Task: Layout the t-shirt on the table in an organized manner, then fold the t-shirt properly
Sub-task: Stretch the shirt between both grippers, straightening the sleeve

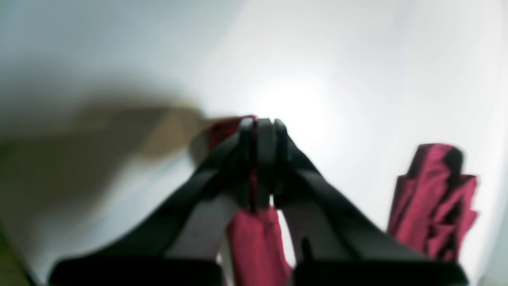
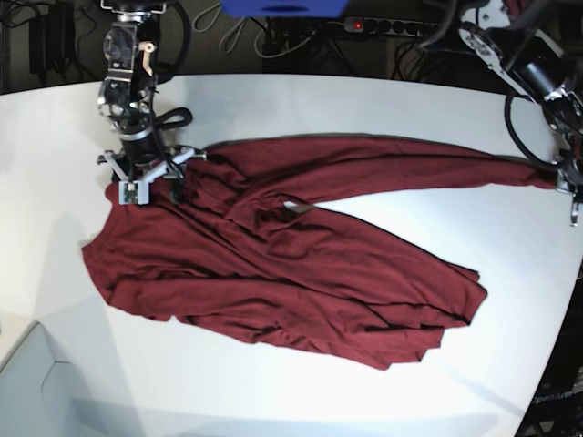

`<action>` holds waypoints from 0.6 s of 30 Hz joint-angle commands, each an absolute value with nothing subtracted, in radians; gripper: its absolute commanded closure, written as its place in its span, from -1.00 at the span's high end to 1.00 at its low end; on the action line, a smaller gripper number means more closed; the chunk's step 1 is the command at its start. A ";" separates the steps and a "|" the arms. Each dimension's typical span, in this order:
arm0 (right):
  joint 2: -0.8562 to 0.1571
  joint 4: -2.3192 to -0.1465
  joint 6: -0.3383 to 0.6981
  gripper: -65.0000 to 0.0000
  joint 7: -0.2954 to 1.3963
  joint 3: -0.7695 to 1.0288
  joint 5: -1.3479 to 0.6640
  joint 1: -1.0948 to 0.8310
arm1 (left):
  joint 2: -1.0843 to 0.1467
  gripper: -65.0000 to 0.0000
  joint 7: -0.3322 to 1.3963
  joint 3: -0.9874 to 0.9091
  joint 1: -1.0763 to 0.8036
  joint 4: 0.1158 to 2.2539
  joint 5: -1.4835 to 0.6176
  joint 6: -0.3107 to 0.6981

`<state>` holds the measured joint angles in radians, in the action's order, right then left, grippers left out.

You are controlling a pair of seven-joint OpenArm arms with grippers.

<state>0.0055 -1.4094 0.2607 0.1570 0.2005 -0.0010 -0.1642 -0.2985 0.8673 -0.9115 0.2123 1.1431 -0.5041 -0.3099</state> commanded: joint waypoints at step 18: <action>-0.047 -1.419 0.257 0.04 0.157 0.209 -0.002 -0.182 | -0.398 -0.98 0.605 -0.754 0.378 0.921 -0.504 -0.303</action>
